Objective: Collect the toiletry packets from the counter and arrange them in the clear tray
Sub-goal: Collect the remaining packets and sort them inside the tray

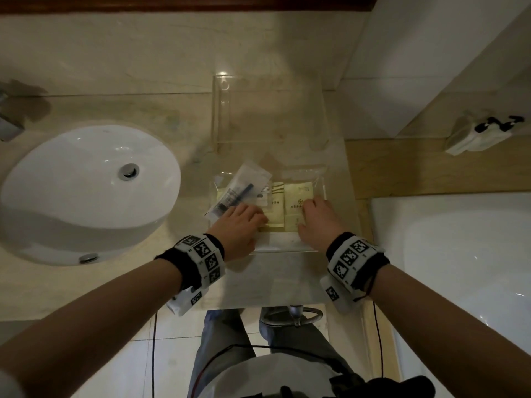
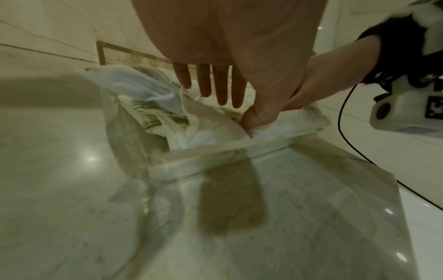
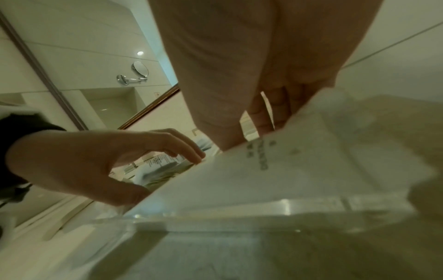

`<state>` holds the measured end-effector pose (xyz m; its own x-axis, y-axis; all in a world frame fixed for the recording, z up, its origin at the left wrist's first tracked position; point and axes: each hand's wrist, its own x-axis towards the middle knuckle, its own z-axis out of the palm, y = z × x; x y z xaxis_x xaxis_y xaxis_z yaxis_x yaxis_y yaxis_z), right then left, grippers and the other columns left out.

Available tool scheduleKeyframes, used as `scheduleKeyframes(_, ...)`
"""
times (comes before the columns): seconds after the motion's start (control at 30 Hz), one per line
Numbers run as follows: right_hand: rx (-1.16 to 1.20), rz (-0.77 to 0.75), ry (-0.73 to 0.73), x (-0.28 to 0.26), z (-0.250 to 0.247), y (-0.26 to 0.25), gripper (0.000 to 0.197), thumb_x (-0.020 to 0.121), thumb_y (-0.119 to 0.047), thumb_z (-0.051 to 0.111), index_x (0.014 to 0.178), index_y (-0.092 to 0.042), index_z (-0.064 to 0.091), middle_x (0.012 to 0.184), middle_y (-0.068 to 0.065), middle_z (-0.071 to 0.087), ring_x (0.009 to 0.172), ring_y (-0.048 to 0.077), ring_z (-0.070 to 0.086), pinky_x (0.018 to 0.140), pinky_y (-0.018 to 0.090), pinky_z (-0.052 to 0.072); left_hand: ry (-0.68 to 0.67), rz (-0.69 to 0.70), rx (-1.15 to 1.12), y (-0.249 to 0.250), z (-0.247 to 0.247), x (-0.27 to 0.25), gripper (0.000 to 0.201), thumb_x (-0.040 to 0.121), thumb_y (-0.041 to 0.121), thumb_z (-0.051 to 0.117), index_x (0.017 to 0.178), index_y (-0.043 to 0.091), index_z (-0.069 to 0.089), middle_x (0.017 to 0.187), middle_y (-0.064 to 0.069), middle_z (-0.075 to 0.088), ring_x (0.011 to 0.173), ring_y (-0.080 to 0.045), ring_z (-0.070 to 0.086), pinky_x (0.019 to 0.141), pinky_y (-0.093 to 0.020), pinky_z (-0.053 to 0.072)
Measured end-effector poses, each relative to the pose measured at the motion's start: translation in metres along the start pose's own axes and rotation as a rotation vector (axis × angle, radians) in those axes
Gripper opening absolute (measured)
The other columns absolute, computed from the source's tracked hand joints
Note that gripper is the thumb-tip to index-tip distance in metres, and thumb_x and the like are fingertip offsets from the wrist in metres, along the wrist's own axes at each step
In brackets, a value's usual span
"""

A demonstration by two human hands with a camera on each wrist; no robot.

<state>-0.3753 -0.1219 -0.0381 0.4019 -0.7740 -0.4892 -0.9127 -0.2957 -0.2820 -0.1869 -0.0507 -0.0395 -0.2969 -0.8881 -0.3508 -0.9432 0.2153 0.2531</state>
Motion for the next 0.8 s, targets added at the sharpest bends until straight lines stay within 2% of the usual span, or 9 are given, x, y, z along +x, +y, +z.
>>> scheduleKeyframes(0.13, -0.033, -0.009, -0.064, 0.005, -0.006, -0.001, 0.032, 0.087, -0.019, 0.052, 0.116, -0.008, 0.046, 0.124, 0.014, 0.047, 0.114, 0.03, 0.043, 0.095, 0.037, 0.04, -0.049, -0.036, 0.026, -0.001, 0.001, 0.003, 0.064, 0.081, 0.031, 0.056, 0.14, 0.026, 0.031, 0.15, 0.005, 0.027, 0.141, -0.021, 0.019, 0.118, -0.04, 0.007)
scheduleKeyframes(0.23, -0.006, -0.002, -0.095, 0.007, -0.009, -0.001, 0.026, 0.087, -0.018, 0.052, 0.111, -0.009, 0.049, 0.123, 0.014, 0.043, 0.113, 0.03, 0.04, 0.095, 0.036, 0.039, -0.077, -0.054, 0.067, -0.003, 0.002, 0.006, 0.068, 0.081, 0.036, 0.056, 0.143, 0.03, 0.027, 0.152, 0.008, 0.024, 0.143, -0.019, 0.015, 0.118, -0.044, 0.003)
scheduleKeyframes(0.3, -0.001, 0.017, -0.117, 0.007, -0.01, -0.003, 0.031, 0.086, -0.019, 0.055, 0.114, -0.009, 0.047, 0.124, 0.015, 0.042, 0.113, 0.031, 0.042, 0.093, 0.037, 0.04, -0.065, -0.04, 0.095, -0.004, 0.002, 0.005, 0.067, 0.082, 0.036, 0.054, 0.142, 0.036, 0.027, 0.152, 0.008, 0.025, 0.143, -0.02, 0.015, 0.118, -0.048, 0.002)
scheduleKeyframes(0.4, 0.042, 0.055, -0.146, 0.008, -0.012, -0.008, 0.038, 0.084, -0.019, 0.06, 0.117, -0.008, 0.044, 0.125, 0.015, 0.041, 0.109, 0.031, 0.048, 0.087, 0.035, 0.043, -0.054, 0.0, 0.124, -0.004, 0.0, 0.003, 0.057, 0.083, 0.033, 0.053, 0.136, 0.045, 0.035, 0.152, 0.004, 0.026, 0.144, -0.024, 0.015, 0.116, -0.054, -0.001)
scheduleKeyframes(0.5, 0.127, 0.114, -0.202, 0.009, -0.017, -0.008, 0.04, 0.082, -0.019, 0.066, 0.116, -0.008, 0.047, 0.122, 0.012, 0.047, 0.104, 0.028, 0.052, 0.08, 0.031, 0.044, -0.062, -0.008, 0.143, -0.003, 0.0, 0.002, 0.052, 0.085, 0.034, 0.052, 0.133, 0.045, 0.039, 0.152, 0.004, 0.024, 0.144, -0.023, 0.013, 0.115, -0.056, -0.002)
scheduleKeyframes(0.63, 0.179, 0.096, -0.24, 0.009, -0.022, -0.003, 0.035, 0.081, -0.019, 0.067, 0.112, -0.009, 0.053, 0.114, 0.009, 0.055, 0.099, 0.024, 0.053, 0.075, 0.028, 0.042, -0.058, -0.015, 0.126, -0.003, 0.001, 0.003, 0.053, 0.084, 0.036, 0.053, 0.133, 0.046, 0.038, 0.152, 0.004, 0.024, 0.144, -0.024, 0.013, 0.115, -0.055, -0.001)
scheduleKeyframes(0.73, 0.201, 0.034, -0.259, 0.008, -0.024, -0.001, 0.021, 0.082, -0.016, 0.065, 0.097, -0.011, 0.051, 0.101, 0.007, 0.054, 0.087, 0.02, 0.049, 0.066, 0.026, 0.04, -0.053, -0.017, 0.145, -0.003, -0.001, 0.002, 0.055, 0.083, 0.037, 0.054, 0.134, 0.043, 0.036, 0.152, 0.004, 0.025, 0.143, -0.023, 0.015, 0.115, -0.056, -0.001)
scheduleKeyframes(0.8, 0.204, -0.011, -0.26, 0.006, -0.024, 0.0, 0.019, 0.082, -0.015, 0.064, 0.09, -0.016, 0.047, 0.095, 0.003, 0.052, 0.083, 0.019, 0.048, 0.059, 0.024, 0.037, -0.05, -0.021, 0.135, -0.003, -0.002, 0.002, 0.055, 0.082, 0.035, 0.055, 0.134, 0.04, 0.037, 0.15, 0.005, 0.027, 0.142, -0.022, 0.017, 0.115, -0.056, 0.0)
